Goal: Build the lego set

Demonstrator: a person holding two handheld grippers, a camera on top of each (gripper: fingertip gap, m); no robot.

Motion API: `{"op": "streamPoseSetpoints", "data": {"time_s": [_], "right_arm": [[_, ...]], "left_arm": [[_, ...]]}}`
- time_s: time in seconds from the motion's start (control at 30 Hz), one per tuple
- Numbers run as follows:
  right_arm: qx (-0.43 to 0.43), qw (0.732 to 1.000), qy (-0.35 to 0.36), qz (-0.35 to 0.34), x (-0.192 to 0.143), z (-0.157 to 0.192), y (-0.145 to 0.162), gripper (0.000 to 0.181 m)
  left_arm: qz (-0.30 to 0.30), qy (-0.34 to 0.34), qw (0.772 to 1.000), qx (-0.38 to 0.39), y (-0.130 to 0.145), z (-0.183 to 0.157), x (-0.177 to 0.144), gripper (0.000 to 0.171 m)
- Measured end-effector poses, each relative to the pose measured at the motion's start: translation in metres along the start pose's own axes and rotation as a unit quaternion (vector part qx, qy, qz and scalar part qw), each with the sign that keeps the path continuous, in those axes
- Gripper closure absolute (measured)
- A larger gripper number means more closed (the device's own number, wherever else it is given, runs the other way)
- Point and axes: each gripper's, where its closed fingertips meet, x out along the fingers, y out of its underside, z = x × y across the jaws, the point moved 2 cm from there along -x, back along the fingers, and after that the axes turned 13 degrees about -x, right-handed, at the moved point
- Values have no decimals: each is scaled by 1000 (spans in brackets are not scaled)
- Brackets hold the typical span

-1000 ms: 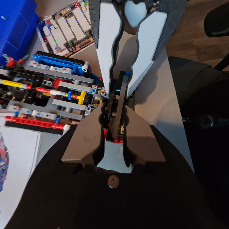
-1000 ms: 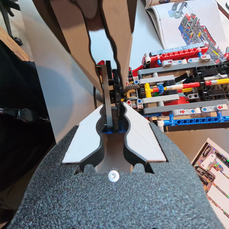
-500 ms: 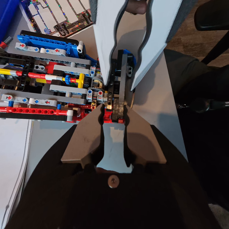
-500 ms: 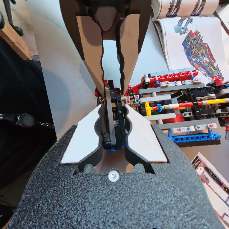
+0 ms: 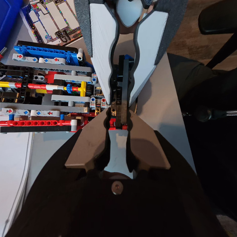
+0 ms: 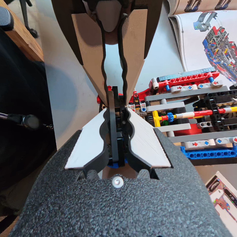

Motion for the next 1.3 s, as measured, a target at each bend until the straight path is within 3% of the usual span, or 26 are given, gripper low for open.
{"op": "streamPoseSetpoints", "data": {"time_s": [0.23,0.33,0.47,0.57,0.73,0.9,0.97,1.23,1.3], "right_arm": [[12,1000,20,-2,1,-7,1,154],[10,999,46,-5,-26,-14,-2,137],[47,996,66,-37,-72,-8,16,148],[85,990,92,-63,-83,-6,31,149],[64,994,71,-43,-66,-9,28,151],[36,998,9,50,-39,-10,31,143],[16,997,-22,66,-35,-5,29,153],[-36,993,-14,108,-30,-3,24,155],[-45,992,-9,115,-29,-3,24,156]], "left_arm": [[-38,-18,999,-13,3,8,0,149],[-45,-15,999,-27,-1,9,-6,147],[-65,-20,997,-41,-2,12,-25,130],[-69,-21,996,-57,4,11,-37,126],[-59,-38,995,-67,12,16,-32,124],[-53,-26,995,-78,19,15,-19,118],[-59,-31,994,-85,20,18,-16,118],[-76,-21,993,-85,21,20,-16,118],[-66,-17,995,-68,20,18,-17,126]]}}
